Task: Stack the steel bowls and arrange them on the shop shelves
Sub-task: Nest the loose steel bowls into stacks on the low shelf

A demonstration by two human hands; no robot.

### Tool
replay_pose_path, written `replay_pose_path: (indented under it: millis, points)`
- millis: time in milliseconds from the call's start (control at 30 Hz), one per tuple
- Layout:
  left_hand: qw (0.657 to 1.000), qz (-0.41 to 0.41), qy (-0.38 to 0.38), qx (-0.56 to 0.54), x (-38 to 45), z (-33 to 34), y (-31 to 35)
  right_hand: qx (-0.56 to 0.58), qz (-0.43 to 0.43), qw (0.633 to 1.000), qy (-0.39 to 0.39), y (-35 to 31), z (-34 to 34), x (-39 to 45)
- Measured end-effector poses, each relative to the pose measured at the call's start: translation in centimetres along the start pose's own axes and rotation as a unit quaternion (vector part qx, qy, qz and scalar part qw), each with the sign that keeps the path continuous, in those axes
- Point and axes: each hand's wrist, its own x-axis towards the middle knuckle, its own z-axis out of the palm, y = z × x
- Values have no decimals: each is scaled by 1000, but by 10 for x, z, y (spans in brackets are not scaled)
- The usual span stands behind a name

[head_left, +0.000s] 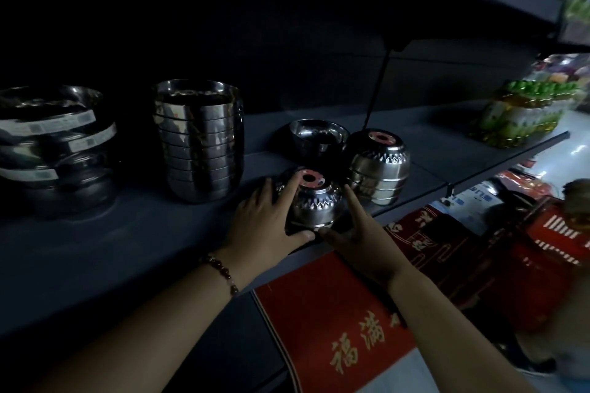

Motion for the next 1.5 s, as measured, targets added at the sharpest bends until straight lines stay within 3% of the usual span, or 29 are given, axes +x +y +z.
replay_pose_path:
  millis: [300,467,667,833,933,1033,1233,1367,1500]
  points:
    - [988,-1,57,-147,4,-2,-3,-12,-48,998,48,6,-5,4]
    - [964,19,127,-234,-2,-11,4,-33,-88,977,190,0,-11,3]
    - [948,64,124,-286,-20,-27,8,12,-47,960,277,-13,-21,1]
    - [963,133,91,-215,-33,-39,6,81,25,957,279,-23,-35,-4]
    - [969,162,93,-160,-38,-43,1,161,90,955,232,-28,-39,-4]
    - [961,139,114,-212,-44,-48,-2,247,130,946,168,-37,-35,-3]
    - [892,24,142,-429,-50,-62,-9,308,44,945,102,-66,-28,-17]
    - [865,-12,170,-472,-51,-67,-19,297,-40,952,60,-81,-19,-26]
    - [861,-27,183,-473,-57,-76,-20,297,-82,950,57,-93,-11,-27]
